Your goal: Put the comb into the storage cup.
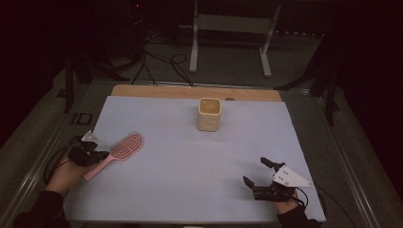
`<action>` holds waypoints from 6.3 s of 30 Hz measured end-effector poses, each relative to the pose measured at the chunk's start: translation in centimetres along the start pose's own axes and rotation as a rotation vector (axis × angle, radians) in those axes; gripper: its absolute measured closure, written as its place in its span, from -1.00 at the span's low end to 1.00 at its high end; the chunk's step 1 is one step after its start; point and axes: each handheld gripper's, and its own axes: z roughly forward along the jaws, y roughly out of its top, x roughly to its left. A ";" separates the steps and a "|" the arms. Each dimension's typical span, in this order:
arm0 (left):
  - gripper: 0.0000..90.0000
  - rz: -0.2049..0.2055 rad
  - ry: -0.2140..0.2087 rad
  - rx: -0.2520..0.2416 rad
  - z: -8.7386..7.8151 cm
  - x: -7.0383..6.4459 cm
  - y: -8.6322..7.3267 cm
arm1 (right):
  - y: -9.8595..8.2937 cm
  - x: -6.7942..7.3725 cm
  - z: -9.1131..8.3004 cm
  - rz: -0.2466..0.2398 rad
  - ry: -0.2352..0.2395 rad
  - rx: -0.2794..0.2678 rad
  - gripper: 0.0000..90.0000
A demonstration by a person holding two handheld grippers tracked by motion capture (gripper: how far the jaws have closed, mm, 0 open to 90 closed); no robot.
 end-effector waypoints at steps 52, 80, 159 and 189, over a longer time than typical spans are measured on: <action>-0.57 -0.078 0.006 0.143 -5.8 -5.6 2.5 | -0.2 0.2 0.4 -0.001 0.019 0.017 -0.79; -0.36 -0.164 -0.022 0.268 -1.0 -3.0 2.9 | -0.2 0.4 0.5 -0.013 0.024 0.025 -0.79; 0.56 0.020 -0.148 -0.009 -2.2 -8.1 10.3 | -0.3 0.2 0.5 -0.001 0.020 0.030 -0.79; 0.56 0.032 -0.189 -0.269 -2.1 -11.2 15.2 | -0.2 0.3 0.5 -0.008 0.025 0.026 -0.79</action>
